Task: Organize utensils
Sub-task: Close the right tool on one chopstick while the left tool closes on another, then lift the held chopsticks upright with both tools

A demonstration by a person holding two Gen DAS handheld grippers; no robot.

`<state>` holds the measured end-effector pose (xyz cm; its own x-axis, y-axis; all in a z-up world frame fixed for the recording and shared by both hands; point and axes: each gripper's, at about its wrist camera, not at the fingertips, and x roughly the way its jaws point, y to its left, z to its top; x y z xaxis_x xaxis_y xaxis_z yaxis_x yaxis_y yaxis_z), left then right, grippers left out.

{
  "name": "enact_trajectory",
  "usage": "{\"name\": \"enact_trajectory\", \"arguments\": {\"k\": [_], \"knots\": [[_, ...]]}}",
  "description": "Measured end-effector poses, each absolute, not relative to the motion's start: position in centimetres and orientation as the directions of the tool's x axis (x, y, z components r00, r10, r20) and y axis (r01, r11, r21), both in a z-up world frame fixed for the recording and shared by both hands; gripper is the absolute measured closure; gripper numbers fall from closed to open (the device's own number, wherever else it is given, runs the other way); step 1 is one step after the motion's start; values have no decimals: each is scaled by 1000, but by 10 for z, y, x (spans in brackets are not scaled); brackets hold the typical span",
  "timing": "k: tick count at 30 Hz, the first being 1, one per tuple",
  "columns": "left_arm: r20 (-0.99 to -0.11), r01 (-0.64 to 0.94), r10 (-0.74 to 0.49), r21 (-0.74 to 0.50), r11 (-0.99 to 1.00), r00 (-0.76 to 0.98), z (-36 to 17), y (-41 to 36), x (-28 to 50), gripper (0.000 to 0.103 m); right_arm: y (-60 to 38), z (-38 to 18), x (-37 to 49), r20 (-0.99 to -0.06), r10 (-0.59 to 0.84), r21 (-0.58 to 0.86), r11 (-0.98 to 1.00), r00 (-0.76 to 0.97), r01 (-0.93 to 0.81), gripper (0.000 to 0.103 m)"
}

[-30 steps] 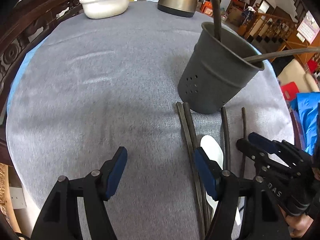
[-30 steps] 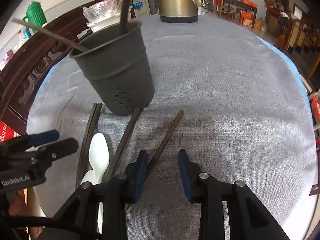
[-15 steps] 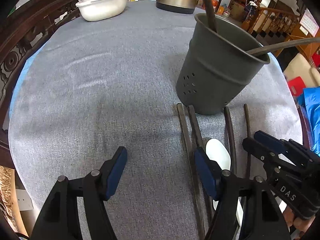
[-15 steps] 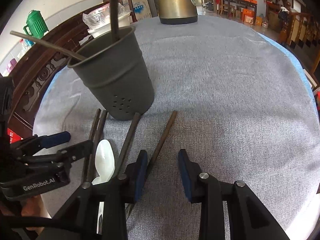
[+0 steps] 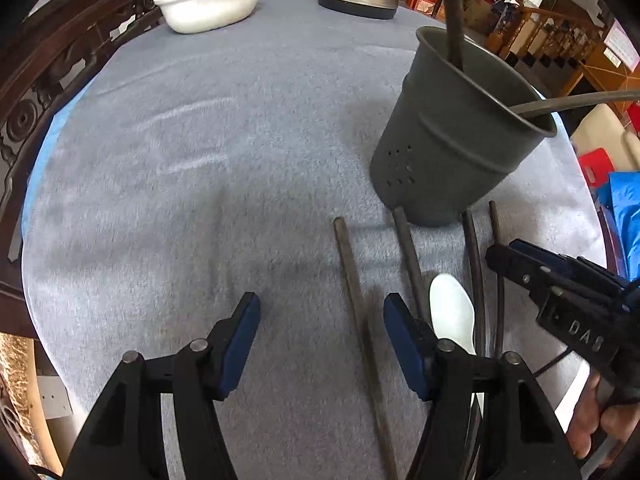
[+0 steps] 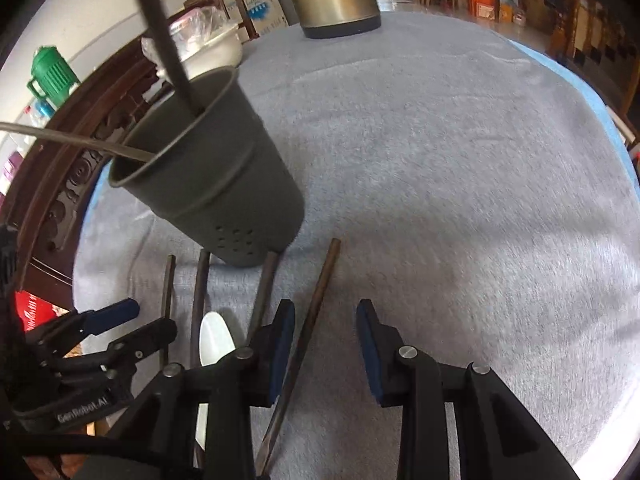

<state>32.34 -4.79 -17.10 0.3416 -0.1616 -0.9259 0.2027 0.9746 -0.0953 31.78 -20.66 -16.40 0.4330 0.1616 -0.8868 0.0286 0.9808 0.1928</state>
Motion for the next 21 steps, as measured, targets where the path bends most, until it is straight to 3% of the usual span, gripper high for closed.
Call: {"name": "enact_trajectory", "arguments": {"k": [2,4,6,10,21], "knots": [[-924,202,-152,-84,976,351,-167,-52,322,52,-199,-164,320,-892,120,134,991,436,2,84],[-922,201,-140,-69,977,362,-168,-52,325,66,-194,-164,318,-890,97,99,995,446,-19,89],[-920,193,-138,-70,979,367,-168,-51,332,91,-195,-164,316,-888,107,106,994,448,-27,89],[-908,166,-232,-184,969,348,-162,-34,336,97,-203,-157,308,-861,171,170,984,480,-46,91],[-781,200,-317,-247,948,539,-88,4,300,98,-207,-104,276,-721,209,174,977,660,-119,91]]}}
